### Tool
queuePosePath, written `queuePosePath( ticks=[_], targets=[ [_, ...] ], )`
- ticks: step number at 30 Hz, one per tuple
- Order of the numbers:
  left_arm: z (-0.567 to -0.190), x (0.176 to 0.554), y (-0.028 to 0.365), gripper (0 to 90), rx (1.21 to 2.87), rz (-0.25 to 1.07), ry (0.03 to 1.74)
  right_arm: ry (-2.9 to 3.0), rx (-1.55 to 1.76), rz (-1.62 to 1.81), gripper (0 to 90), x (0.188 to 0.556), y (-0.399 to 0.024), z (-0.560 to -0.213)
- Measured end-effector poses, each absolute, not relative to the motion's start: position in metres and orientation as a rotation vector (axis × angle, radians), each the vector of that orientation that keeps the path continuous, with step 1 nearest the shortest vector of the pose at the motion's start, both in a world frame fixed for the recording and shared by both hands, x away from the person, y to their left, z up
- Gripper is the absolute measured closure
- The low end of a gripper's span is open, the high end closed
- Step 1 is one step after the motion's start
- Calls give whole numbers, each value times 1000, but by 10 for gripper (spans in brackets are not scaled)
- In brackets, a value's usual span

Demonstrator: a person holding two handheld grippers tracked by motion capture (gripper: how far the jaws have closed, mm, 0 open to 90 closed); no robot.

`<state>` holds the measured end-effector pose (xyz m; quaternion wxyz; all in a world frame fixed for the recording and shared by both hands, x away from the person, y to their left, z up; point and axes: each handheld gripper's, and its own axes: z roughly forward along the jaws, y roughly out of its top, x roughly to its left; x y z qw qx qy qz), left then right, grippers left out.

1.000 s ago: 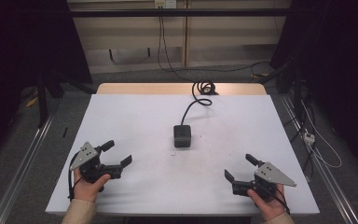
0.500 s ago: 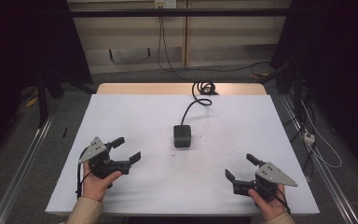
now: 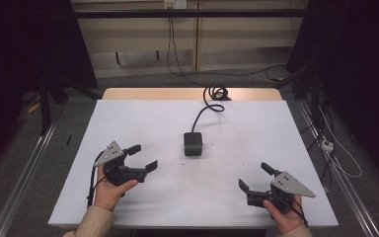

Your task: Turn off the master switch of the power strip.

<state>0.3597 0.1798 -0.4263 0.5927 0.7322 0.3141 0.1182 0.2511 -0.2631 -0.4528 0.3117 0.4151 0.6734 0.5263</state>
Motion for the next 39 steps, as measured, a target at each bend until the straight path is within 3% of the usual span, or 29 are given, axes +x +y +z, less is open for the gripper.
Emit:
queuePosePath(
  ticks=[21,28,29,31,32,39],
  targets=[
    [-424,376,155,152,1745,217,721,1770,1110,1396,44,251,-268,-454],
    [-425,380,146,277,1770,220,706,1769,1110,1397,44,251,-268,-454],
    [-425,381,145,332,1782,225,702,1770,1111,1398,44,251,-268,-454],
    [-425,382,143,362,1791,231,696,1769,1110,1398,45,251,-269,-454],
    [-424,382,142,431,1791,229,699,1770,1110,1398,45,251,-269,-454],
    [-422,387,135,509,1814,226,699,1767,1114,1401,45,251,-269,-454]
  ],
)
